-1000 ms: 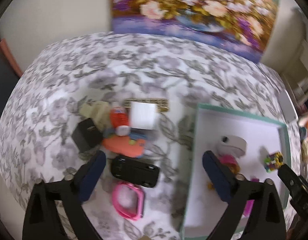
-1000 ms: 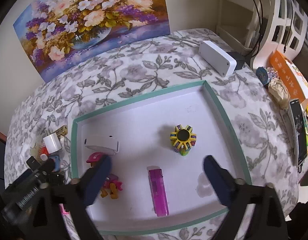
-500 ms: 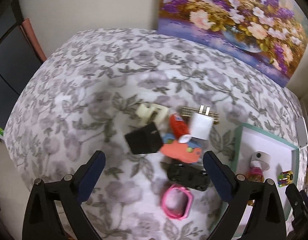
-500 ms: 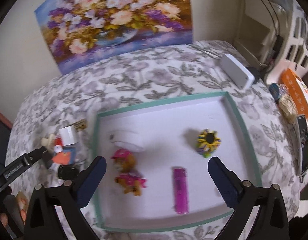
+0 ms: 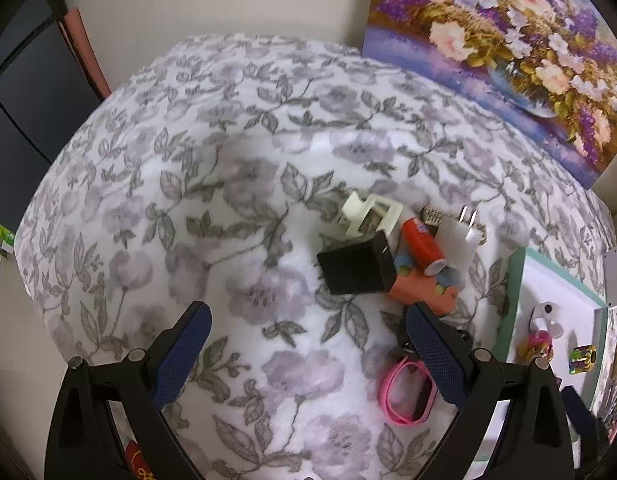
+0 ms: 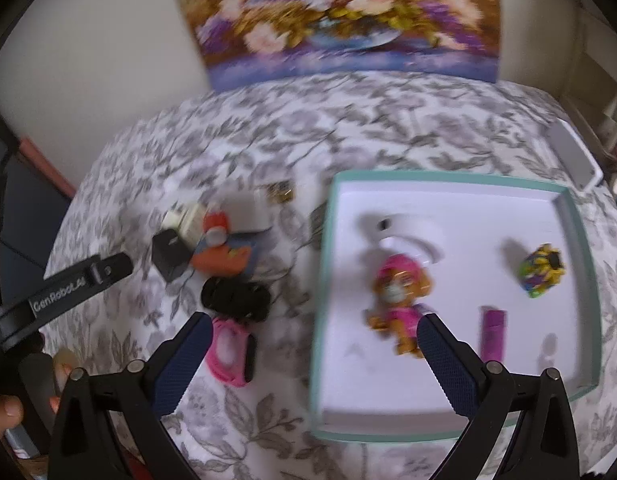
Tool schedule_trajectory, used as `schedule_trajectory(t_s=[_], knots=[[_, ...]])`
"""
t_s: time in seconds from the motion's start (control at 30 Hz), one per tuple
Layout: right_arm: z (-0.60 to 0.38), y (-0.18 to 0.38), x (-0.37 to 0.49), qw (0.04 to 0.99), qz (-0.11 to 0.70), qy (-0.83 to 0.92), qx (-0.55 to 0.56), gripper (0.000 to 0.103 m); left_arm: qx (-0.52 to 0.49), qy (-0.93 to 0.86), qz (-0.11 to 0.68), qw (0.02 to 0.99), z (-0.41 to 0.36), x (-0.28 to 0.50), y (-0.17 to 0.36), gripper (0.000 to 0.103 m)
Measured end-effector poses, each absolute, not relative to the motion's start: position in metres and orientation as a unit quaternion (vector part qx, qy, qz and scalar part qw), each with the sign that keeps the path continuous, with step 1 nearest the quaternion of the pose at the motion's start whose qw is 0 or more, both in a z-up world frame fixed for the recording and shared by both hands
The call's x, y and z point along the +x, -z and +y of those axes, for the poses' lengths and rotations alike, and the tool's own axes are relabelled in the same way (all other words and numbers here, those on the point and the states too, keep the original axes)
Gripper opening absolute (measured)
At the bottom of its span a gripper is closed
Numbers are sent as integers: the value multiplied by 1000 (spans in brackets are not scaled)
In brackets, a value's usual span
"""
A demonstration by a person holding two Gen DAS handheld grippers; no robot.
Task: Organize rigid objects
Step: 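Move both tools back to the pile and lower the right tool onto the pink watch band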
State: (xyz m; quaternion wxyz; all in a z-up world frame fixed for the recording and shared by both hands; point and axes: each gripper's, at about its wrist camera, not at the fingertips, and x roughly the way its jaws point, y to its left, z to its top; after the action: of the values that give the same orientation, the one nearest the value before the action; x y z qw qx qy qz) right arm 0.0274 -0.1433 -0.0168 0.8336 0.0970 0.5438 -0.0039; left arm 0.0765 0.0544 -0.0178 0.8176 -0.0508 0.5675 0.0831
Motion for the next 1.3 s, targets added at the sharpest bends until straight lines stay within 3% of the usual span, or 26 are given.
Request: schedule_trajectory(t_s=[0.43, 0.8, 1.13, 1.3], knots=[[-93, 57, 34, 803, 592, -28, 57, 102, -59, -105, 646, 754, 76, 82, 81, 98], [-69, 81, 37, 796, 604, -29, 17, 84, -74, -118, 652, 745, 96, 80, 87, 98], [-52, 91, 34, 790, 611, -49, -7, 75, -79, -119, 654, 743, 99, 82, 91, 98], [-44, 97, 33, 788, 614, -44, -23, 59, -79, -119, 654, 743, 100, 82, 92, 98]])
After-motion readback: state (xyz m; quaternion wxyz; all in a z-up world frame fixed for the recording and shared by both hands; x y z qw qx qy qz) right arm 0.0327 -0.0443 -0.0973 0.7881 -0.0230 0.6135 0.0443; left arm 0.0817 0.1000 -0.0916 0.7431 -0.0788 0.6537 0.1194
